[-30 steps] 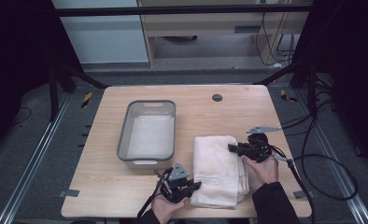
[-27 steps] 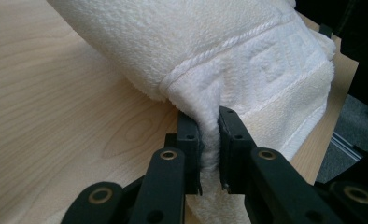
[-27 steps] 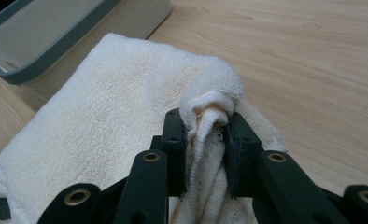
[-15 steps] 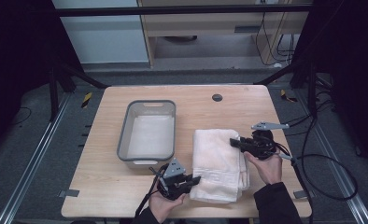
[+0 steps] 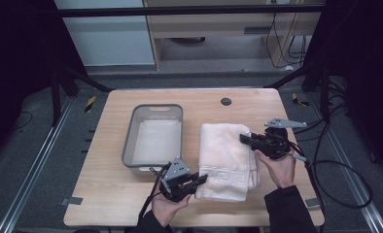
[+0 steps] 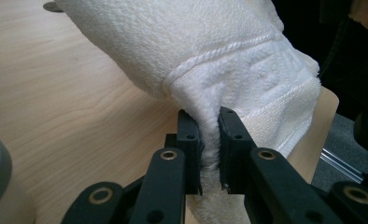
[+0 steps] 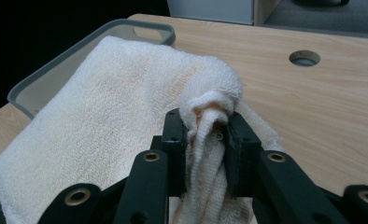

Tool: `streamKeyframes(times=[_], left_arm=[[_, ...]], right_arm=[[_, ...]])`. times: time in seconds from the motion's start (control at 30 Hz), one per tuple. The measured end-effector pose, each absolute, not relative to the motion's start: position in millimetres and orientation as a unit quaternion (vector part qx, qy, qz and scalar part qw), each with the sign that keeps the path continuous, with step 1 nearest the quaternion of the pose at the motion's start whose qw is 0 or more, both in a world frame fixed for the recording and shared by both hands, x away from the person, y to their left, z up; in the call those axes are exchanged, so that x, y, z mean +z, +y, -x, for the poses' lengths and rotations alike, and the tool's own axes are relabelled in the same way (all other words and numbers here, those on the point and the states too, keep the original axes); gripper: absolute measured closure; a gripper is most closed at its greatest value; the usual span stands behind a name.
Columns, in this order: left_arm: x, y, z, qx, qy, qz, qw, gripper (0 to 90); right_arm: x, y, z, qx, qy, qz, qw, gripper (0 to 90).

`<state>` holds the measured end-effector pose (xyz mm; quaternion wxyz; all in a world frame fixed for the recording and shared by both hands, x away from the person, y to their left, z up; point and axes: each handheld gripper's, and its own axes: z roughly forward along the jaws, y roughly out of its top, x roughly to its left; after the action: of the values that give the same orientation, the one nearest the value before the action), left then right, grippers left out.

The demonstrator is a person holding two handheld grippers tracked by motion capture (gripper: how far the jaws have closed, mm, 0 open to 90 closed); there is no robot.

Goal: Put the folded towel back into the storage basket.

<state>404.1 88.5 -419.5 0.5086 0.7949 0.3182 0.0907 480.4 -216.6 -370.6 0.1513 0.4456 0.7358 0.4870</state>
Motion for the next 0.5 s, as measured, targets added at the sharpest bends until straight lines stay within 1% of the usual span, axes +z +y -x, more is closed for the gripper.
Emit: streamKeyframes(times=[0.5], left_arm=[[-391,101,-411,0.115,0.314,-0.772,0.540,80.4]], right_arm=[[-342,-209,-484,0.512,0.720,-0.435,0.174,72.9]])
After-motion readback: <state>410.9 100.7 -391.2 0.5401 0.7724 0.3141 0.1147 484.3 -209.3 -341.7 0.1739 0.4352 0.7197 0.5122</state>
